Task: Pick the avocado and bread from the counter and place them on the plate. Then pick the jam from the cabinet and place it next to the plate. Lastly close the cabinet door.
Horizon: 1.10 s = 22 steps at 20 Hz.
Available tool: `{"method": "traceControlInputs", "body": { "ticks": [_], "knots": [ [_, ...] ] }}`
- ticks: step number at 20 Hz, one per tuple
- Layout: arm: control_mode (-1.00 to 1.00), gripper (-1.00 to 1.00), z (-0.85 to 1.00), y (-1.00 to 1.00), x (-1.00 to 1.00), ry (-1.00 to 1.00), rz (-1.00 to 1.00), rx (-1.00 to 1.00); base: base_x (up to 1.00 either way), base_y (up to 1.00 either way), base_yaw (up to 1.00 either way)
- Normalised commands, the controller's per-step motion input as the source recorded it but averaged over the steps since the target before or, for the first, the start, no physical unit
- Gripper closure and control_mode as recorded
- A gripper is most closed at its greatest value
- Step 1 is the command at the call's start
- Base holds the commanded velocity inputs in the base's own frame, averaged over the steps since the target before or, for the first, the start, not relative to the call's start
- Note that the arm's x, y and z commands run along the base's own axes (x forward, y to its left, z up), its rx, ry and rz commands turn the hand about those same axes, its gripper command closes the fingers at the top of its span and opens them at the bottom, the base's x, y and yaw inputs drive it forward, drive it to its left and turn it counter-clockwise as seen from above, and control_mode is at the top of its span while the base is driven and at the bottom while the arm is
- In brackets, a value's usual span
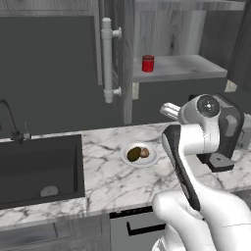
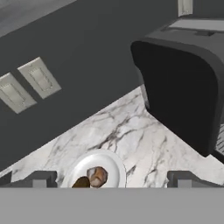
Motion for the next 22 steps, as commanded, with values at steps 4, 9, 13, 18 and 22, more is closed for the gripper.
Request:
{"method": "traceControlInputs", "body": {
  "ticks": [4,9,13,18,22],
  "knots": [
    [-1.0,-1.0,0.62,0.0,-0.11,0.0,0.15,0.0,0.0,0.0,0.0],
    [-1.0,-1.0,0.44,0.0,0.0,0.0,0.18,0.0,0.0,0.0,0.0],
    [-1.0,-1.0,0.46,0.0,0.02,-0.04,0.14,-0.02,0.0,0.0,0.0],
    [-1.0,-1.0,0.52,0.0,0.0,-0.09,0.1,-0.05,0.0,0.0,0.0],
    [-1.0,-1.0,0.61,0.02,0.0,-0.06,0.07,-0.09,0.0,0.0,0.0]
  ]
}}
